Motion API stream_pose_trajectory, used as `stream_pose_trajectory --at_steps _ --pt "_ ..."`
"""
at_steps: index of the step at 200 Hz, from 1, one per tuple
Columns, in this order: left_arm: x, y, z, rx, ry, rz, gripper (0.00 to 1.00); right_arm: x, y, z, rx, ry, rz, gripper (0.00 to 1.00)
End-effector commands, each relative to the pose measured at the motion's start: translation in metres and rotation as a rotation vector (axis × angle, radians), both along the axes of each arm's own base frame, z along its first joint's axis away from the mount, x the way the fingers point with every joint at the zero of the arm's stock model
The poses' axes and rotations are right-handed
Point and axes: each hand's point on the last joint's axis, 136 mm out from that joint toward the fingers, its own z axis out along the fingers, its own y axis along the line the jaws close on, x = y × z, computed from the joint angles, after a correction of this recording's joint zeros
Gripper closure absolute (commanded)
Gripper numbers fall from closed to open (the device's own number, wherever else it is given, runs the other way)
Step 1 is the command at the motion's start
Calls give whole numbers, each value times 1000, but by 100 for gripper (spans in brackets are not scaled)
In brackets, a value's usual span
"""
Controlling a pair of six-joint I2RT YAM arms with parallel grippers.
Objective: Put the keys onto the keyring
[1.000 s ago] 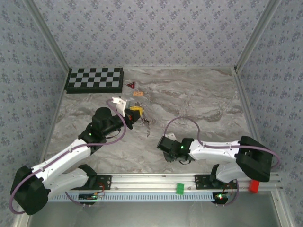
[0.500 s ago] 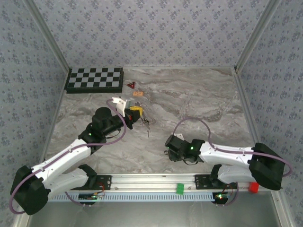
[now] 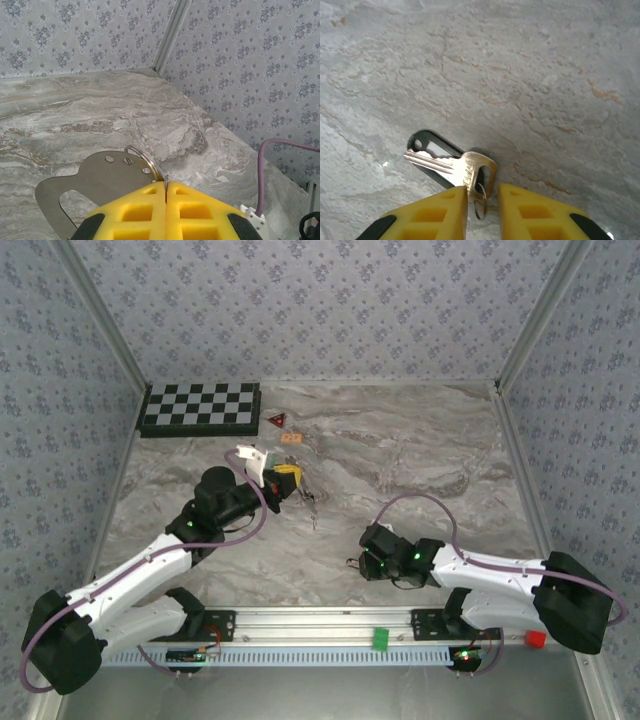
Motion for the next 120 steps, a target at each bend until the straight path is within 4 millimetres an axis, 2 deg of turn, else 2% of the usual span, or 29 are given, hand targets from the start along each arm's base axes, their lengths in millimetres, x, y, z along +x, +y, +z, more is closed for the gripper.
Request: stream_pose_trajectory --at_steps 1,24,120 --pt "-3 -4 16 -43 -34 -18 100 0 0 -4 10 10 -11 79" --pt "-3 -4 16 -44 -34 -19 100 0 1 -4 15 13 -6 81" --pt "-3 -4 16 -43 -35 -20 100 -7 -5 -12 -9 47 -4 80"
